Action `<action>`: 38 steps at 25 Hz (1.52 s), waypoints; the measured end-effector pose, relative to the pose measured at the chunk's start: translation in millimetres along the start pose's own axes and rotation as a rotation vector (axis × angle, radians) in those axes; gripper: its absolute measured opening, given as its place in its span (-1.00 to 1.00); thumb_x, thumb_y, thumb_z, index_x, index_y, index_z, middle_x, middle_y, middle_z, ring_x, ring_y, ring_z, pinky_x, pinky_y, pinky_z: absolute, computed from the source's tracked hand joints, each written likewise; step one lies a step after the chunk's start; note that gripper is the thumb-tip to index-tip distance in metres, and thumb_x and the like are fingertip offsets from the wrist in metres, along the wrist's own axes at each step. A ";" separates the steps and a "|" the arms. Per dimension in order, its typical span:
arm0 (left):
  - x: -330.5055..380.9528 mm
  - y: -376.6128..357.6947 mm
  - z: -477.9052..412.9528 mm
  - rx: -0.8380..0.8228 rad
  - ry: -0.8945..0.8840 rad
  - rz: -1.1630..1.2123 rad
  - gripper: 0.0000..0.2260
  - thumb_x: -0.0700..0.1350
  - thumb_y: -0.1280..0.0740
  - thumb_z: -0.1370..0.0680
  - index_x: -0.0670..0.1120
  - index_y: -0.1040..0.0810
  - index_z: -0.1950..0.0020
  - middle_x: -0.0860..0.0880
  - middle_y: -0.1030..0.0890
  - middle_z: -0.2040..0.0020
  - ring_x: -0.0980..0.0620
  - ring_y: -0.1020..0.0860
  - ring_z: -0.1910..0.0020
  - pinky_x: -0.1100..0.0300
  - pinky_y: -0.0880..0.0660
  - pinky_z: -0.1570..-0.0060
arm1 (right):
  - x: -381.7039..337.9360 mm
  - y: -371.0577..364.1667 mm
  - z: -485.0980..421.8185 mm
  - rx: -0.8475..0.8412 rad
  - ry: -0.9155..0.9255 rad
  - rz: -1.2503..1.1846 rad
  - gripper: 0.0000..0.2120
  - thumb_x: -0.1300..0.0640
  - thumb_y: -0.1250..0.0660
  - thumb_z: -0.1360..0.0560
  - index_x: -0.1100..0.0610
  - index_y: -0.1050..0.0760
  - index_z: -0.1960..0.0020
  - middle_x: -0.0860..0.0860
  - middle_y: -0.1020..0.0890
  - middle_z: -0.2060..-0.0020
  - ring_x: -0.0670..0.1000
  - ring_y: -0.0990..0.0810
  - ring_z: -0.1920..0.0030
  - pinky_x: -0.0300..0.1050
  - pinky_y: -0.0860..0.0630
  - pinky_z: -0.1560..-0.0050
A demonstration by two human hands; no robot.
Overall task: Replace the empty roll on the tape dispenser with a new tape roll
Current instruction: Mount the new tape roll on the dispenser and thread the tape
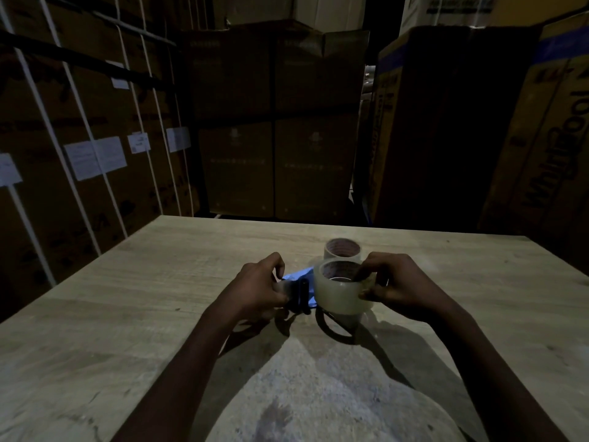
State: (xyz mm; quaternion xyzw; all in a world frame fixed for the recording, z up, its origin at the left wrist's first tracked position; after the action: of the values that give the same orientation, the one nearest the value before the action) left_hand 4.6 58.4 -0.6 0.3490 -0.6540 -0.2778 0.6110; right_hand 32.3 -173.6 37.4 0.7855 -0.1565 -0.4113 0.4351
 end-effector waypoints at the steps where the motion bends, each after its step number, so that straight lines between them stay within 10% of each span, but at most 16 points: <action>1: -1.0 -0.9 -0.3 -0.003 0.004 -0.013 -0.71 -0.25 -0.42 -0.40 -0.01 -0.38 0.02 -0.07 -0.61 0.16 -0.03 -0.62 0.19 0.07 -0.61 0.21 | 1.4 -1.3 -0.3 -0.014 -0.006 0.020 -0.77 0.27 -0.50 -0.31 0.00 -0.60 0.12 -0.25 -0.47 0.20 -0.25 -0.46 0.23 -0.41 -0.40 0.27; 5: -7.4 -3.6 -2.7 -0.020 0.028 -0.067 -0.71 -0.23 -0.44 -0.35 0.01 -0.39 0.07 -0.09 -0.62 0.17 -0.12 -0.63 0.18 -0.07 -0.60 0.19 | 6.8 -12.6 -2.2 -0.103 -0.069 0.123 -0.64 0.18 -0.55 -0.25 -0.23 -0.46 0.29 -0.20 -0.50 0.16 -0.11 -0.51 0.15 -0.10 -0.53 0.12; 17: -18.6 -8.9 -4.8 -0.073 0.092 -0.132 -0.69 -0.21 -0.44 -0.32 0.04 -0.39 0.08 -0.04 -0.58 0.13 -0.06 -0.59 0.18 -0.01 -0.58 0.21 | 0.8 -18.5 -2.1 -0.225 -0.064 0.182 -0.74 0.19 -0.52 -0.29 -0.01 -0.54 0.08 -0.11 -0.48 0.16 -0.11 -0.48 0.13 -0.26 -0.43 0.16; 23: -20.5 -7.0 -6.3 -0.061 0.101 -0.125 -0.67 -0.19 -0.47 -0.30 0.05 -0.38 0.10 -0.07 -0.60 0.12 -0.08 -0.59 0.16 -0.07 -0.58 0.17 | 26.8 -16.5 -20.4 0.046 -0.066 0.082 -0.51 -0.07 -0.48 -0.29 -0.15 -0.41 -0.17 -0.02 -0.51 -0.10 -0.13 -0.49 0.11 -0.16 -0.42 0.14; 28: -23.3 -6.3 -7.4 -0.038 0.098 -0.142 -0.67 -0.18 -0.45 -0.27 0.06 -0.36 0.13 -0.04 -0.60 0.16 -0.06 -0.59 0.18 -0.04 -0.57 0.20 | 29.8 -28.0 -54.2 -0.190 -0.090 0.457 -0.27 0.11 -0.43 -0.37 -0.15 -0.17 -0.43 -0.07 -0.22 -0.47 0.17 -0.32 -0.27 0.07 -0.45 -0.13; 38: -28.8 -4.1 -7.6 -0.030 0.108 -0.115 -0.68 -0.16 -0.45 -0.26 0.06 -0.36 0.14 -0.05 -0.62 0.15 -0.08 -0.60 0.17 -0.08 -0.57 0.16 | 35.4 -40.6 -77.0 -0.166 -0.034 0.558 -0.70 0.15 -0.36 -0.43 -0.02 -0.48 -0.15 0.03 -0.44 -0.30 0.09 -0.48 -0.18 0.00 -0.51 -0.01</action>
State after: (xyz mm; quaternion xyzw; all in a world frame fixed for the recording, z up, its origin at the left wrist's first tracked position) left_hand 12.9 79.3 -20.5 0.3914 -0.5948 -0.3031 0.6334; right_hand 109.7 -129.0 8.1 0.6669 -0.3396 -0.3000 0.5915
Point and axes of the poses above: each hand's wrist, its own z-axis away from the middle knuckle, its own y-axis out of the back of the hand, x = y × z, the point moved 4 cm from there along -z, towards the middle knuckle
